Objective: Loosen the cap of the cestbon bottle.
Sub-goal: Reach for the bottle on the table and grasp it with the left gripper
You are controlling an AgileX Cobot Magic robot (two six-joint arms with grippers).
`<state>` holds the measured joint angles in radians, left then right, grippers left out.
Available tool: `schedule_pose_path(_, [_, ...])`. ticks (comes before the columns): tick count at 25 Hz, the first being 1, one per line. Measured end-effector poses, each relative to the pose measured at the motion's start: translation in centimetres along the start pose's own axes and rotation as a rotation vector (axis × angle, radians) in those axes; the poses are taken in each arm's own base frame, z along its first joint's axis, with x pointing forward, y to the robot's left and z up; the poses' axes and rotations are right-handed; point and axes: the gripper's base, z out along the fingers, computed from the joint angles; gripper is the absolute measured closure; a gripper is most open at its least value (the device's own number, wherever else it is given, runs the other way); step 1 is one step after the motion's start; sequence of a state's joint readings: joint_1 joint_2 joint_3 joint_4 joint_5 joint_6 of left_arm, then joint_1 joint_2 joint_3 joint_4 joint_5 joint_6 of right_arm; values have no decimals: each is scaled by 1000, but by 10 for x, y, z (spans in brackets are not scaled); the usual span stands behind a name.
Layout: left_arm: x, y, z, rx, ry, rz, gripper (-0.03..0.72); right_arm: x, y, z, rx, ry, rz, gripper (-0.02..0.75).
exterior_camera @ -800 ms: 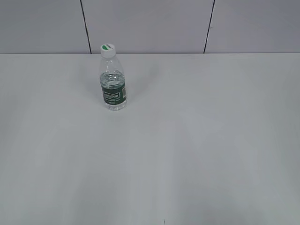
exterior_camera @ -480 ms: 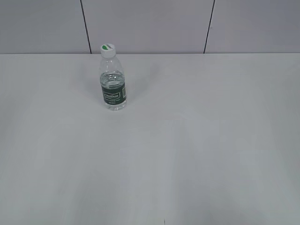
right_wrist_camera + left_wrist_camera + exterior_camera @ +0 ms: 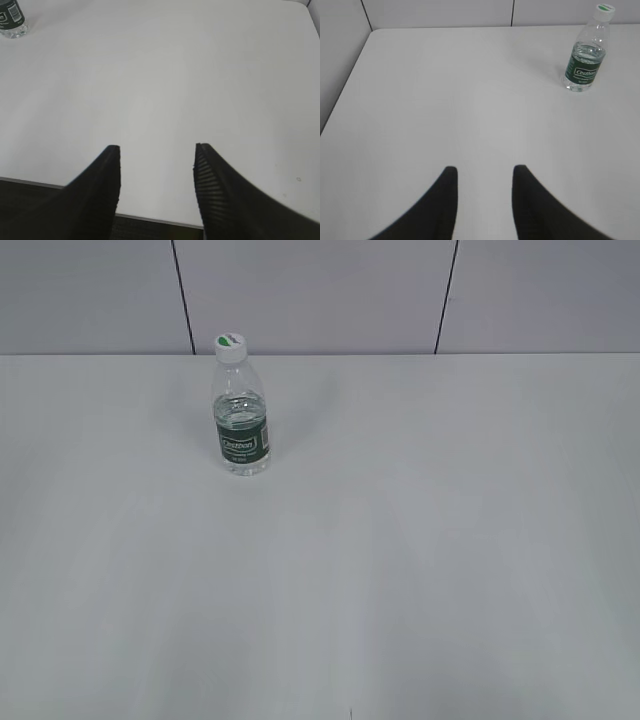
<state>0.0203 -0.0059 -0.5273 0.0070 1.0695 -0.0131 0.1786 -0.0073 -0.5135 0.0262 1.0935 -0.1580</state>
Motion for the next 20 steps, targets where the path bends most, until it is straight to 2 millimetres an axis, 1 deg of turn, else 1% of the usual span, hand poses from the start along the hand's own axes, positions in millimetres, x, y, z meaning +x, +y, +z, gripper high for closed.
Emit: schedule_pose_path(20, [0,0,0,0,0,0,449,0,0,0,0,0,0,370])
